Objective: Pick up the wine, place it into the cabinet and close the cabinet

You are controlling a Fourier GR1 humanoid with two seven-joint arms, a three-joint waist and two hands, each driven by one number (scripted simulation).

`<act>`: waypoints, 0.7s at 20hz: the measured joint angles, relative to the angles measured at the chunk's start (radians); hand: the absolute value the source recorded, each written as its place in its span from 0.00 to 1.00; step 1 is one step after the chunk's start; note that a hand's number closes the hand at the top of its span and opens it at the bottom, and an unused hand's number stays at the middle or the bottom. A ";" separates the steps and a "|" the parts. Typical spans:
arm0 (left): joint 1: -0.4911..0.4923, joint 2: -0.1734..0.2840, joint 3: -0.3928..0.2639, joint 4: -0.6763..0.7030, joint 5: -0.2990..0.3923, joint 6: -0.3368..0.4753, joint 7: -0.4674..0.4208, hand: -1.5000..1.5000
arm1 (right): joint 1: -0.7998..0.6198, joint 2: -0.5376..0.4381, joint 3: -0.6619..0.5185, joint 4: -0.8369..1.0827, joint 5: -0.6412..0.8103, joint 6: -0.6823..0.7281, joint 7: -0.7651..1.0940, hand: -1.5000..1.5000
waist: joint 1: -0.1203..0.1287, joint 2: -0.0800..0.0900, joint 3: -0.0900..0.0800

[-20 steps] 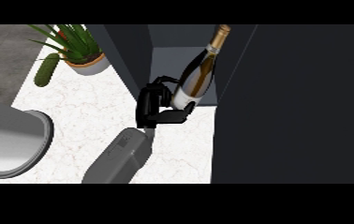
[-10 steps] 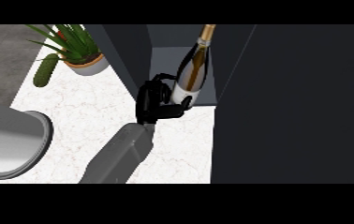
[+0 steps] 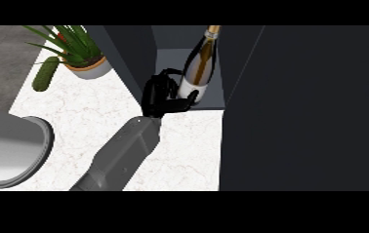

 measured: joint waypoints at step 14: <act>-0.185 0.000 0.031 0.190 0.101 -0.050 0.002 1.00 | -0.028 0.007 0.011 0.048 0.031 0.002 -0.034 0.00 | -0.008 0.003 0.000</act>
